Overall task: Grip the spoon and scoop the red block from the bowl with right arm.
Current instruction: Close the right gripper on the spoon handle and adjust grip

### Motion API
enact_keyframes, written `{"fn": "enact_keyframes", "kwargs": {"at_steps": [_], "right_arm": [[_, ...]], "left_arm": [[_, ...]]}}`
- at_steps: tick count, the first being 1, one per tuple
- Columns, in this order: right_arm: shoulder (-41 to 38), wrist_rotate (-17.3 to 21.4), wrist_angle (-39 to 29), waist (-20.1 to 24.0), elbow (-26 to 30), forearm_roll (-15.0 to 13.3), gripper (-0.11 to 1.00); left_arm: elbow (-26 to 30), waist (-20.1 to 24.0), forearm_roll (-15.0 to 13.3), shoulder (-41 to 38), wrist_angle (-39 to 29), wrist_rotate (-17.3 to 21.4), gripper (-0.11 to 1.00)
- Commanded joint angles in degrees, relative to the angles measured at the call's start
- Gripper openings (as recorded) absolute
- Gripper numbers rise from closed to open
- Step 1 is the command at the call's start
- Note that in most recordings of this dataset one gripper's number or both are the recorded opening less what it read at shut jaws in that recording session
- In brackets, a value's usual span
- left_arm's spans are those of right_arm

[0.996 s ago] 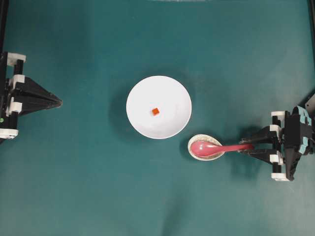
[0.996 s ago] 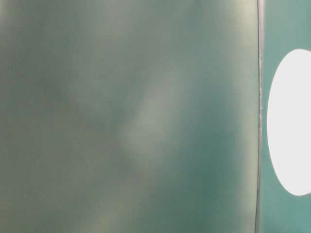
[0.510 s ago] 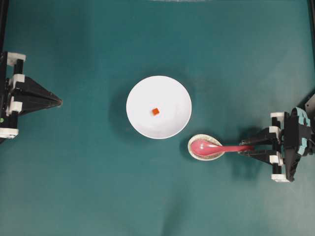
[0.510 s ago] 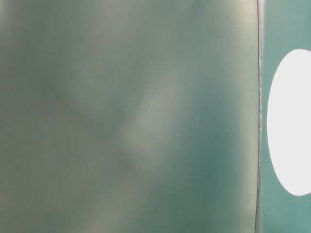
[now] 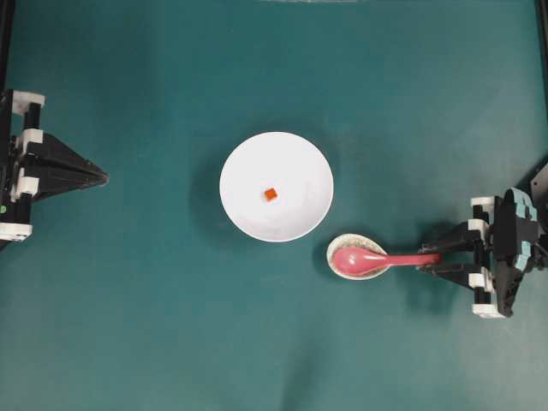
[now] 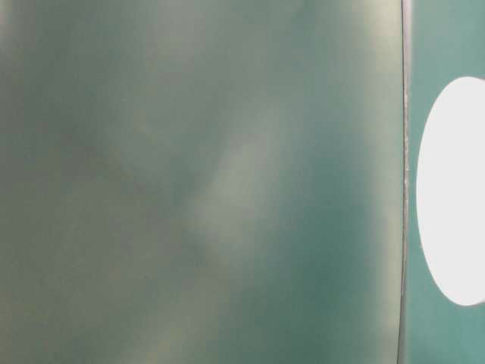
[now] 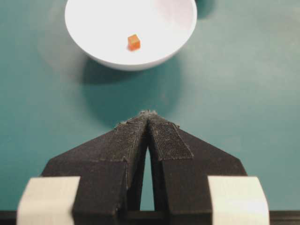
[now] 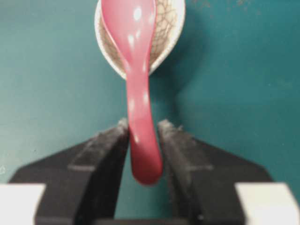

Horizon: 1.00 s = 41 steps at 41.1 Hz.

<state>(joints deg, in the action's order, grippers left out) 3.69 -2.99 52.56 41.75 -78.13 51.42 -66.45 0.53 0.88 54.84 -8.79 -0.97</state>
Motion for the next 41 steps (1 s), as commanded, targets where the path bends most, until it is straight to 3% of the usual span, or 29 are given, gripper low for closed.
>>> {"fn": "enact_keyframes", "kwargs": {"at_steps": [1,41], "right_arm": [[0.3,0.0,0.4,-0.1,0.7,-0.2,0.42],[0.3,-0.5,1.3,-0.1,1.2,-0.6,0.43]], "left_arm": [[0.9,0.1,0.0,-0.4,0.3,0.0,0.00],[0.9,0.1,0.0,-0.4,0.3,0.0,0.00]]}}
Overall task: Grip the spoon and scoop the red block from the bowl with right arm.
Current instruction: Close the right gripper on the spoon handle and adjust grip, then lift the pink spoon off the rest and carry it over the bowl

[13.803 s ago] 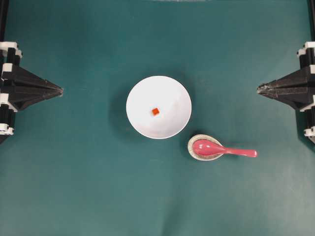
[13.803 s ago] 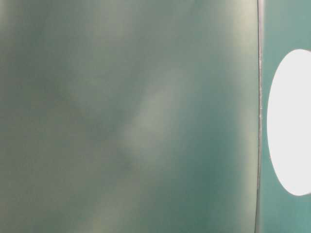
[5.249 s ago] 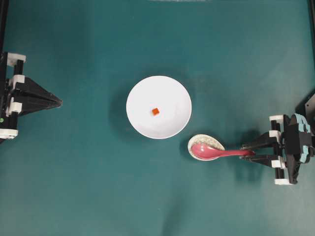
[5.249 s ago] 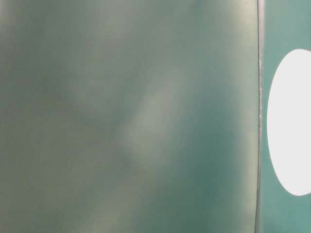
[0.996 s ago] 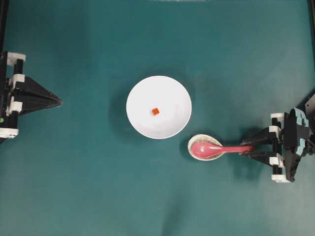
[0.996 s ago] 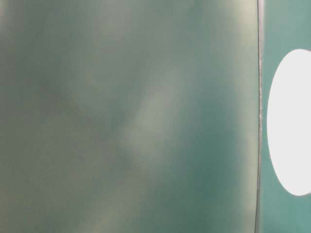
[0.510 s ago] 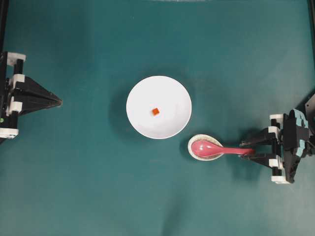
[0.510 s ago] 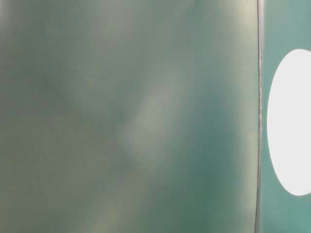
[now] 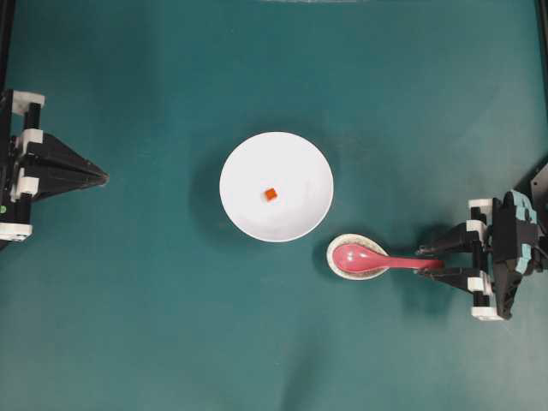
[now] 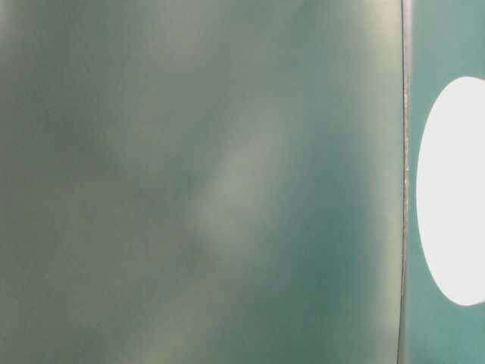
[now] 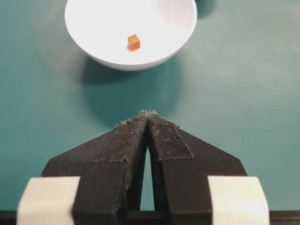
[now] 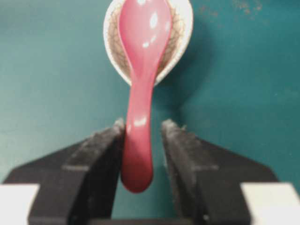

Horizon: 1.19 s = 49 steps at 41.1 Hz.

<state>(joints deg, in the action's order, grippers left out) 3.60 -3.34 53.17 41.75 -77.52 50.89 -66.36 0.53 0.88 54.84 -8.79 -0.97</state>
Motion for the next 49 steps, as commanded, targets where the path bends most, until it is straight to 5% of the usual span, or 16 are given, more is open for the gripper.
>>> {"fn": "enact_keyframes", "kwargs": {"at_steps": [1,49], "right_arm": [[0.4,-0.2,0.8,-0.1,0.6,-0.1,0.43],[0.4,-1.8,1.6,-0.1,1.3,-1.5,0.25]], "left_arm": [[0.8,0.1,0.0,-0.4,0.3,0.0,0.00],[0.8,0.1,0.1,-0.4,0.3,0.0,0.00]]}}
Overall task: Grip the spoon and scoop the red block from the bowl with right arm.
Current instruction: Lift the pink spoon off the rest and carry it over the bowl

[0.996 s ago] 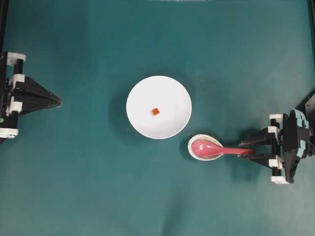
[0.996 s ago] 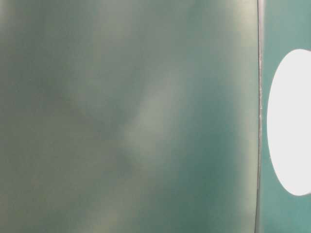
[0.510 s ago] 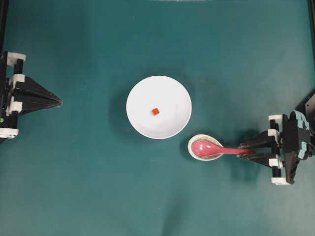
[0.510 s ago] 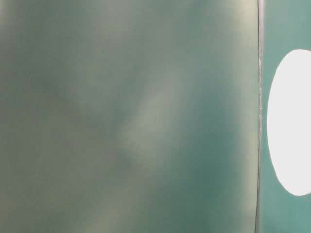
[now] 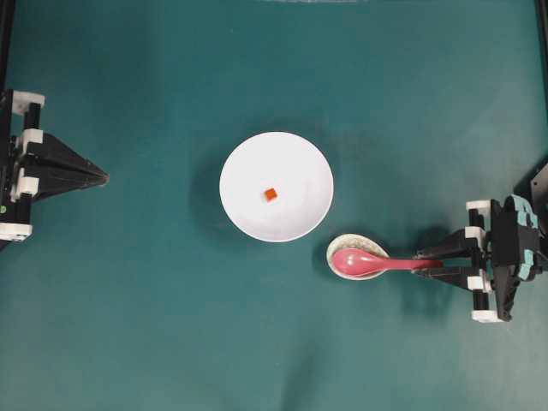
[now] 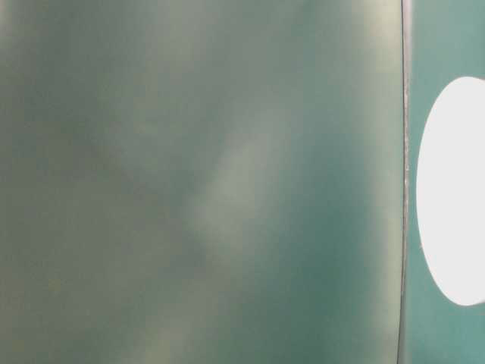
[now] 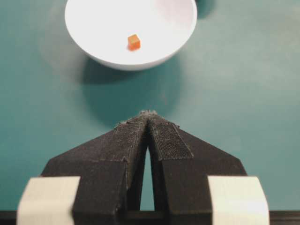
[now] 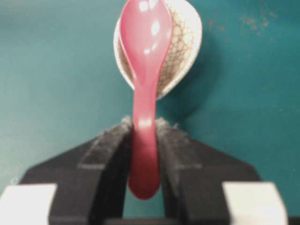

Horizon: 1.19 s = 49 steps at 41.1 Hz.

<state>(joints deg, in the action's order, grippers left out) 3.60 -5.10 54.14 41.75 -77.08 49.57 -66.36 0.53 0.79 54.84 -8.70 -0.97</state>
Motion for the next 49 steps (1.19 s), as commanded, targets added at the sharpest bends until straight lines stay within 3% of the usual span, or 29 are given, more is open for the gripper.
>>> {"fn": "enact_keyframes", "kwargs": {"at_steps": [1,19,39,49], "right_arm": [[0.4,-0.2,0.6,-0.1,1.0,-0.2,0.25],[7.7,-1.2,-1.5,-3.2,1.1,0.0,0.25],[20.0,-10.9,-15.7,-12.4,4.2,0.0,0.25],[23.9,-12.7,-23.3,-17.8,7.4,0.0,0.25]], "left_arm": [[0.7,0.1,0.1,-0.4,0.3,0.0,0.00],[0.8,0.1,0.1,-0.4,0.3,0.0,0.00],[0.9,0.1,0.1,-0.4,0.3,-0.1,0.00],[0.9,0.1,0.2,-0.4,0.2,-0.1,0.00]]}}
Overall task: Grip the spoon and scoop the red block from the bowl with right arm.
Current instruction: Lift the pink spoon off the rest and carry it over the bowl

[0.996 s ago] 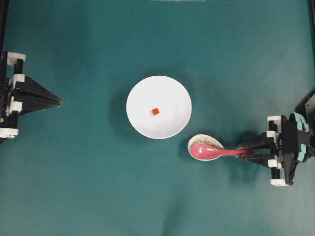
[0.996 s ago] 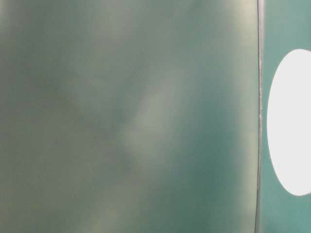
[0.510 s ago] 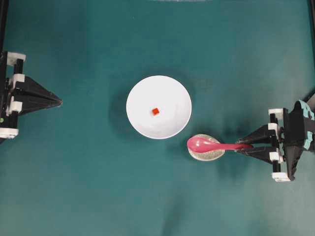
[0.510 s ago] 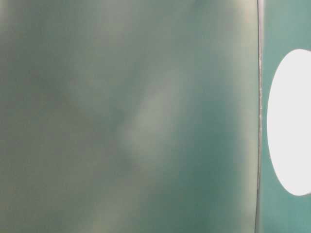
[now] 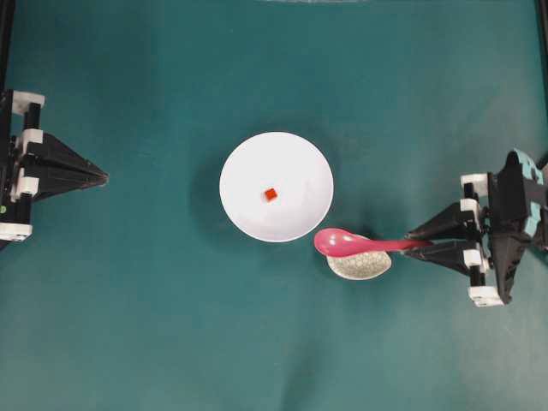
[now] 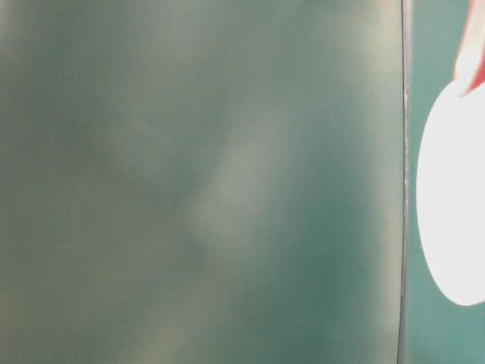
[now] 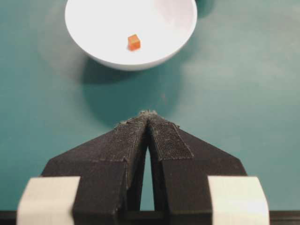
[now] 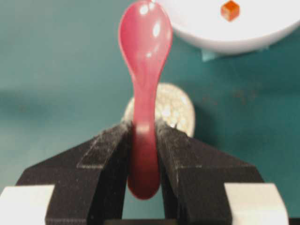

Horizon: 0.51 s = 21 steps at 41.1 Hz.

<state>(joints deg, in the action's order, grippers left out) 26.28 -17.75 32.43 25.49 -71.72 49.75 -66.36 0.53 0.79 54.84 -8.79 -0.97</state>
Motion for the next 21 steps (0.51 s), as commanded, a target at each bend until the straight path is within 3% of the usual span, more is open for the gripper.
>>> {"fn": "enact_keyframes", "kwargs": {"at_steps": [1,21], "right_arm": [[1.7,-0.1,-2.6,-2.3,2.5,-0.2,0.25],[3.3,-0.4,-23.6,-18.7,12.2,-0.4,0.25]], "left_arm": [[0.9,0.1,0.2,-0.4,0.4,-0.1,0.00],[0.9,0.1,0.1,-0.3,0.3,-0.1,0.00]]}}
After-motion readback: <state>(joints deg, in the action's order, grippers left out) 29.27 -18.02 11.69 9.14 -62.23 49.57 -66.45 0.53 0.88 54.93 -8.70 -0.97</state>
